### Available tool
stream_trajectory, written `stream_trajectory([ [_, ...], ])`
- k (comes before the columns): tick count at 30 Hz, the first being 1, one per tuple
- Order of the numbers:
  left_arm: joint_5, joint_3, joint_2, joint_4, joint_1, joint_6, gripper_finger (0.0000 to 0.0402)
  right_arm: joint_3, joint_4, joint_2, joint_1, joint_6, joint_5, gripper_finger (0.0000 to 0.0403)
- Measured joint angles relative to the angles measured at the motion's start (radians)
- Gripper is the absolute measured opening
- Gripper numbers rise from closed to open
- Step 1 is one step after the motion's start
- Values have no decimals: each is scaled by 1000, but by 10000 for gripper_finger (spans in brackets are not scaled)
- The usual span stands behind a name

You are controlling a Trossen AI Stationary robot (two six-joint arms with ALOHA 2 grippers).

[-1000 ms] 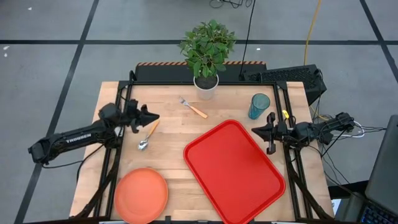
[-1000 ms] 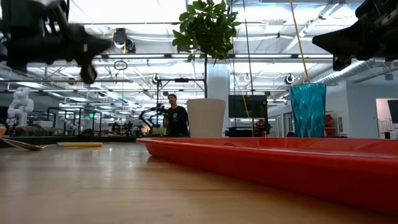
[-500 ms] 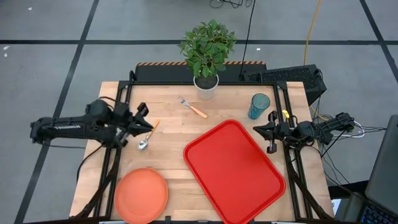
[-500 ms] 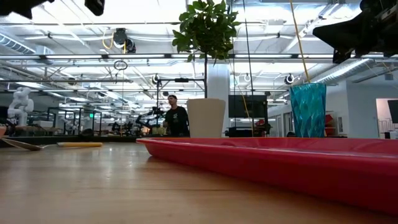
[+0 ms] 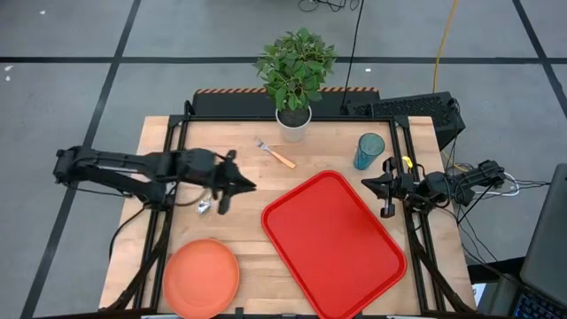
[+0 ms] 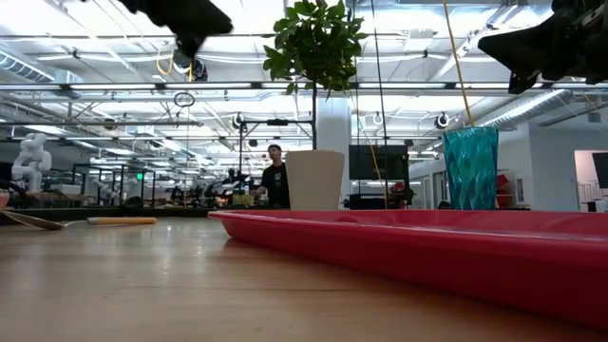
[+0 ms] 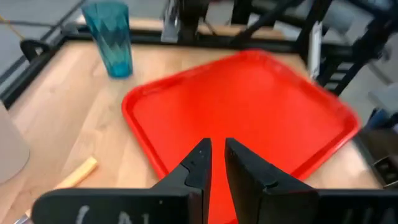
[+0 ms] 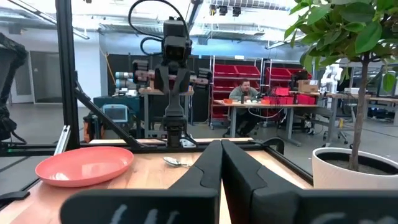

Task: Pick and place plate/cup/fork/spoon on tray
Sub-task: Move the red tray to the center of the table

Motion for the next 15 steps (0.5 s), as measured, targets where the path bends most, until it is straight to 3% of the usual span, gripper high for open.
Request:
stream_trajectory([
  [7, 5, 118, 258, -70, 29, 19, 47, 0, 13, 0, 0, 0, 47, 0],
  [15, 8, 297, 388, -274, 60, 22, 47, 0, 1, 0, 0, 2, 52, 0],
])
